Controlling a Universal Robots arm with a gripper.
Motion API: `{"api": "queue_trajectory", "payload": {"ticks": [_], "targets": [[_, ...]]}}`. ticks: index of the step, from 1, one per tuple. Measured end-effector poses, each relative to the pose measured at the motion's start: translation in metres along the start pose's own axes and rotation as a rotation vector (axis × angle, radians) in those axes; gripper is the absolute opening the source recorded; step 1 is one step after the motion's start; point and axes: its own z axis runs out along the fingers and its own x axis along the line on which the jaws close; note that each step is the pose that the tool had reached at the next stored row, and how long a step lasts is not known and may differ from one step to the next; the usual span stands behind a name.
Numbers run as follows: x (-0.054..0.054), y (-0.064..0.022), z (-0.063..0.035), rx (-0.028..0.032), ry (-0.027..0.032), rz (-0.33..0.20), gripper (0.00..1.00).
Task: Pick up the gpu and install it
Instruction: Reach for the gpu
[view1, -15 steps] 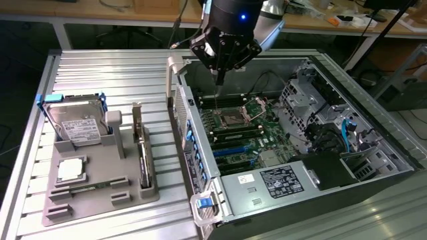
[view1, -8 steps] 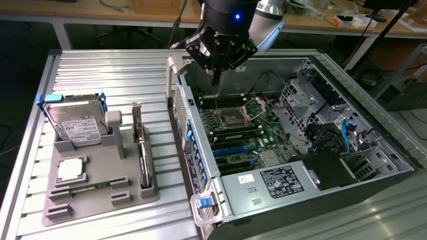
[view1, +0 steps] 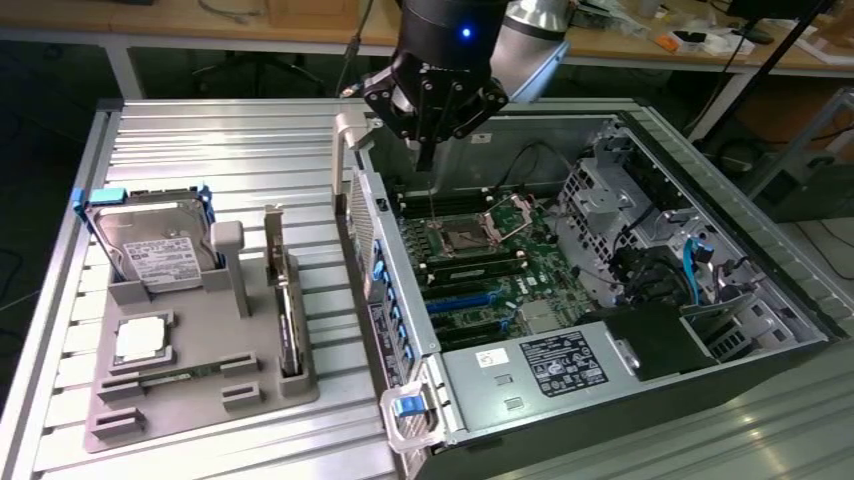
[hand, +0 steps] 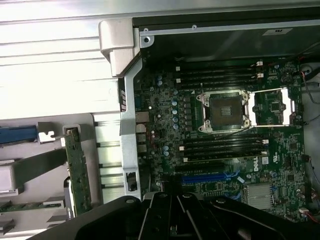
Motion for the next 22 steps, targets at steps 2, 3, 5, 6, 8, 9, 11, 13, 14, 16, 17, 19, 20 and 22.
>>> {"api": "queue_trajectory", "payload": {"ticks": [2, 3, 5, 6, 8, 9, 11, 13, 14, 16, 17, 19, 20, 22], "targets": [[0.001, -0.0001, 0.0, -0.0001, -0.0001, 0.0, 0.11], [0.002, -0.0001, 0.0, 0.0, 0.0, 0.0, 0.11], [0.003, -0.0002, -0.0001, 0.0, 0.0, 0.0, 0.11], [0.003, -0.0003, -0.0001, 0.0, 0.0, 0.0, 0.11], [0.005, -0.0004, -0.0001, 0.0, 0.0, 0.0, 0.11], [0.005, -0.0004, -0.0002, 0.0, 0.0, 0.0, 0.11], [0.007, -0.0005, -0.0002, 0.0, 0.0, 0.0, 0.11], [0.009, -0.0006, -0.0002, 0.0, 0.0, 0.0, 0.11], [0.009, -0.0007, -0.0003, 0.0, 0.0, 0.0, 0.11], [0.012, -0.0009, -0.0003, 0.0, 0.0, 0.0, 0.11], [0.014, -0.001, -0.0004, 0.0001, 0.0, 0.0, 0.11], [0.016, -0.0012, -0.0004, 0.0, -0.0001, 0.0, 0.11], [0.017, -0.0013, -0.0005, 0.0, -0.0001, 0.0, 0.11], [0.019, -0.0014, -0.0005, -0.0001, -0.0001, 0.0, 0.11]]}}
